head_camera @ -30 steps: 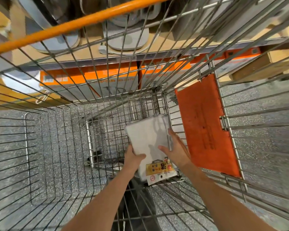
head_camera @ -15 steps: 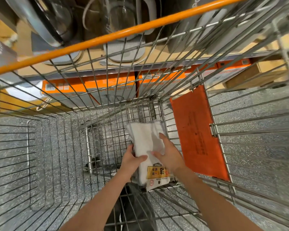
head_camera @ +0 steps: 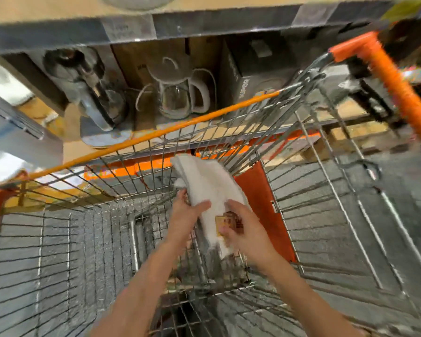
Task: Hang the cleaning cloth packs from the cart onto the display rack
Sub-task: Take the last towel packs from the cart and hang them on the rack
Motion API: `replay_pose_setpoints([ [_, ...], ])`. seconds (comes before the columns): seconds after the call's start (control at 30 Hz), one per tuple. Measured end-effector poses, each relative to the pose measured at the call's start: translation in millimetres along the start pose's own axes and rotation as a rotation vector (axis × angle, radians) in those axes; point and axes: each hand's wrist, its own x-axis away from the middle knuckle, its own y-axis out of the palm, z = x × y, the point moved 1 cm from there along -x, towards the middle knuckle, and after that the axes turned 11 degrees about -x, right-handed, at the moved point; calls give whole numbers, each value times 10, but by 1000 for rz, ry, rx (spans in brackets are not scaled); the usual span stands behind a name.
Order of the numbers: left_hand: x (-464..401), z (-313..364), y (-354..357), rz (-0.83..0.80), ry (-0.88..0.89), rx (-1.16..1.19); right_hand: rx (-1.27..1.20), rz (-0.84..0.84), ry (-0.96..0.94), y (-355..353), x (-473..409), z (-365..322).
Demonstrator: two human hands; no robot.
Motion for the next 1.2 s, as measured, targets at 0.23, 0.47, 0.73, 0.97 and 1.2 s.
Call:
replay_pose_setpoints([
  [0.23,535,792,25,6,26,197,-41,107,-108,-487,648,-699],
  [0.47,1090,1398,136,-59,86,262,-26,410,-207,-710,1230,-1122],
  [0.73,1707,1678,209,-232,183,387,-366,850,-129,-641,1668,-1752],
  [0.97,2210,1749,216,-495,190,496,-606,1042,-128,-565,2174,-2039],
  [1.2,3010,1691,418,-768,160,506,-911,1143,-238,-564,2904,-2072],
])
